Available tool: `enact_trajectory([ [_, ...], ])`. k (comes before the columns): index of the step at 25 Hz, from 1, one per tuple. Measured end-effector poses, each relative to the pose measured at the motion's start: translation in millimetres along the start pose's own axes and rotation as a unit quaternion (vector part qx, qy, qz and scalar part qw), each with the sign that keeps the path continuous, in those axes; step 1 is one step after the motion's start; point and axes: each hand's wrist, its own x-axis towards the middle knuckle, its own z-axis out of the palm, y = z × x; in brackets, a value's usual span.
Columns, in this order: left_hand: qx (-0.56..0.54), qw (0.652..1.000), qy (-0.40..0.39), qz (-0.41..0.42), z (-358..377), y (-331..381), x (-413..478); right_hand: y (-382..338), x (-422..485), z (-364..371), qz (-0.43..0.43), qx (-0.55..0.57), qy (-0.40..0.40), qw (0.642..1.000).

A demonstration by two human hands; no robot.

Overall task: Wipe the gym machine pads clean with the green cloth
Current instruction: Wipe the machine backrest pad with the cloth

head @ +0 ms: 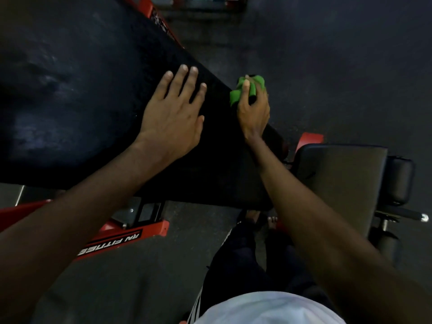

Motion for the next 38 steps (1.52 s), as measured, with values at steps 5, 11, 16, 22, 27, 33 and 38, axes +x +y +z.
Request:
enact_trajectory([
  [5,0.045,0.999,0.022,-0.020,-1.7,-18.3,-4.6,4.6,-32.5,-8.6,-0.081,0.006,-0.036,0.996],
  [11,0.055,0.998,0.018,-0.008,-2.3,-17.3,-4.0,32.8,-58.8,-17.7,0.026,0.011,0.003,1.000],
  [16,0.038,0.999,0.011,-0.013,-14.2,-26.0,-12.7,-24.7,-76.2,-14.5,-0.056,0.038,-0.117,0.991],
  [22,0.059,0.998,0.033,-0.005,-15.9,-41.1,-29.1,-15.3,-84.9,-17.1,-0.059,-0.031,-0.177,0.982],
  [27,0.055,0.998,0.039,0.005,-14.5,-40.0,-28.7,-24.2,-64.9,-6.9,-0.090,-0.061,-0.124,0.986],
  [33,0.044,0.998,0.042,0.002,-13.9,-41.2,-28.8,-13.9,-116.4,-18.8,-0.279,-0.075,-0.156,0.944],
  [38,0.022,0.999,0.039,0.011,-19.5,-45.3,-30.4,-42.9,-28.3,6.9,-0.196,-0.063,-0.091,0.974],
])
